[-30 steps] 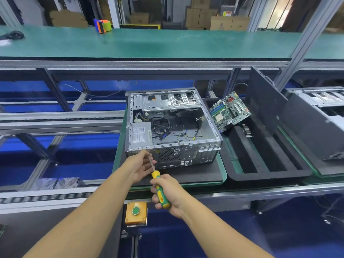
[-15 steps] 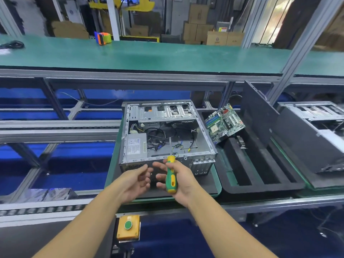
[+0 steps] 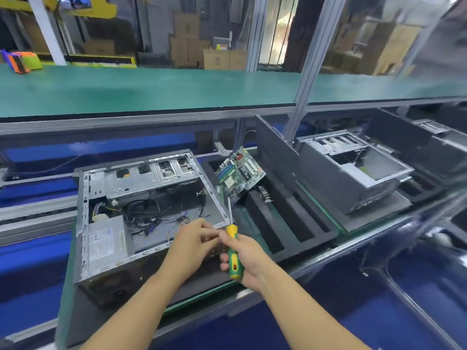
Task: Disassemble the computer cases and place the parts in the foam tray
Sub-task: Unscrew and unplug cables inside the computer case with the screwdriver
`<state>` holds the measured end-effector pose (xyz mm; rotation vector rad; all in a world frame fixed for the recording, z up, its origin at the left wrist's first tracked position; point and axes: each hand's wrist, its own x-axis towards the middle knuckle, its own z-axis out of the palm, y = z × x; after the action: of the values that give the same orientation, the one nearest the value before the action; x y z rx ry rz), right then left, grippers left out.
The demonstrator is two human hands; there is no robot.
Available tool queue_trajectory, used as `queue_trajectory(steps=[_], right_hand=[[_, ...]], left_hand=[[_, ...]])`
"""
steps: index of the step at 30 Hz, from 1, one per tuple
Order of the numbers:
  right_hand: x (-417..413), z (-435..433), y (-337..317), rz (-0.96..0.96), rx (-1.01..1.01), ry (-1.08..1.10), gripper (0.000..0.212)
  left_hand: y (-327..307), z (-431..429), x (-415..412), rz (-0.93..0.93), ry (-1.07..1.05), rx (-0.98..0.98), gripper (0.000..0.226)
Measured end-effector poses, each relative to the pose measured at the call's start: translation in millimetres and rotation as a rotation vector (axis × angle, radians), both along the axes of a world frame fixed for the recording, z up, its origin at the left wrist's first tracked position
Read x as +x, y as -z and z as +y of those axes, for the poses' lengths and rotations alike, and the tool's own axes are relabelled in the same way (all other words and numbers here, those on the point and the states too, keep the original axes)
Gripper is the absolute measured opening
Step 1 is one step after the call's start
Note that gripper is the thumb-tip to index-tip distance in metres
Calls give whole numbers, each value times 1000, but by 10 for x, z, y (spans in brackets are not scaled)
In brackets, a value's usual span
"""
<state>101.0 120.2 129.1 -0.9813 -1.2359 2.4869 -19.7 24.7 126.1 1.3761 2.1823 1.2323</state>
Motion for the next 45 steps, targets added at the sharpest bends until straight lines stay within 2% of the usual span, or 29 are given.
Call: queue_trajectory(steps=[3,6,8,12,15,17,19,20,23,27,34,36,39,42,45], right_hand=[[83,384,79,-4,29,-118,19],[38,855,181,-3,39,-218,18],[-9,1186,250,-9,76,-290,13],[-23,1826,383,-160,421,-439,9],[14,2207,559,-412,756,-473,9],[34,2363,686,-558,799,-559,12],[14,2425,784,-674,768,-590,17],[-15,2423,814,-685,735,-536,18],[-139,2361,817,-549,588,-291,7],[-301,2159,569,-355,352,-124,6],[-249,1206,140,-61,7,-58,27],[-203,848,81,4,-58,-79,27],[-155,302,71,53,-63,-84,27],[-100,-156,123,116,-109,-86,21],[-25,-509,225,129,-93,-88,17]], left_hand=[[36,294,-5,32,45,-62,11],[49,626,-17,59,18,-94,26],[37,842,7,68,-14,-118,27],[-3,1109,13,81,1,-191,45],[-130,1020,-91,98,-87,-187,35],[-211,872,-206,106,-172,-203,31],[-276,700,-353,85,-241,-249,29],[-292,603,-433,74,-273,-268,28],[-298,285,-636,71,-353,-337,30],[-275,-197,-860,92,-377,-444,38],[-226,-1106,-1165,64,-113,-860,87],[-173,-1301,-1218,153,-16,-988,102],[-3,-1472,-1236,416,42,-1114,113],[103,-1567,-1261,623,34,-1040,106],[176,-1649,-1259,666,20,-984,101]])
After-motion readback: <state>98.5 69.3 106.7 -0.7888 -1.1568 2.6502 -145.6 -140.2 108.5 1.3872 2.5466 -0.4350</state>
